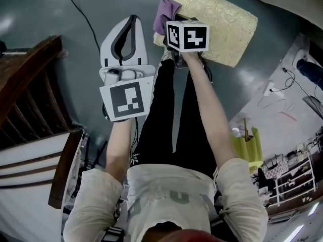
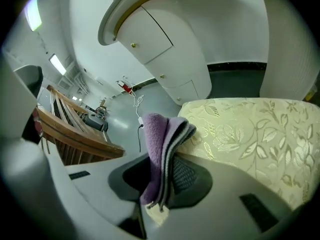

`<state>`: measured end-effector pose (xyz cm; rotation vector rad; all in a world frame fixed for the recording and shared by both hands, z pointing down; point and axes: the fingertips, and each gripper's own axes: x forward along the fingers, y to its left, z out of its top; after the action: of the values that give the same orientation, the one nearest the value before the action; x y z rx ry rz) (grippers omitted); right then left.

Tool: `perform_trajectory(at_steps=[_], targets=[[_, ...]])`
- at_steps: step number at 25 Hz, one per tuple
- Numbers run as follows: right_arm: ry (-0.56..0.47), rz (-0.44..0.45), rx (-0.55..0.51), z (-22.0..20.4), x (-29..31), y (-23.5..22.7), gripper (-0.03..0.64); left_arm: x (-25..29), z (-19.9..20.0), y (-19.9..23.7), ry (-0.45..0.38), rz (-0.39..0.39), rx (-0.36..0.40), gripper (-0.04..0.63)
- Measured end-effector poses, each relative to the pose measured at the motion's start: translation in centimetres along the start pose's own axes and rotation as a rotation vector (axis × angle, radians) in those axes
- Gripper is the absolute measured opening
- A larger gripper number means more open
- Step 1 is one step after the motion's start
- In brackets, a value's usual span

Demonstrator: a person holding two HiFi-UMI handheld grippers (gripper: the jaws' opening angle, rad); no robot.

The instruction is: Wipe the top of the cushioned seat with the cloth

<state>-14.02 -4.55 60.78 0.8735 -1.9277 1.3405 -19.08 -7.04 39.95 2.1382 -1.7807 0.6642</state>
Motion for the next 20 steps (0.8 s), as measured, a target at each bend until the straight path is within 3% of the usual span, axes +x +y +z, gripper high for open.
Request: perform_trajectory(at_steps=[6,20], targets=[[-0.001,0.003,-0.011,-0.9,-2.1,-1.7,0.09,1.3,0.9,-2.7,-0.013,-0.041,-0.002,-0.008],[-0.013,-0.138,0.009,-3.9,-10.4,-12.7,0.091,3.6,2.3,-10.7,-0.015,-0.167,0.05,-0.008]])
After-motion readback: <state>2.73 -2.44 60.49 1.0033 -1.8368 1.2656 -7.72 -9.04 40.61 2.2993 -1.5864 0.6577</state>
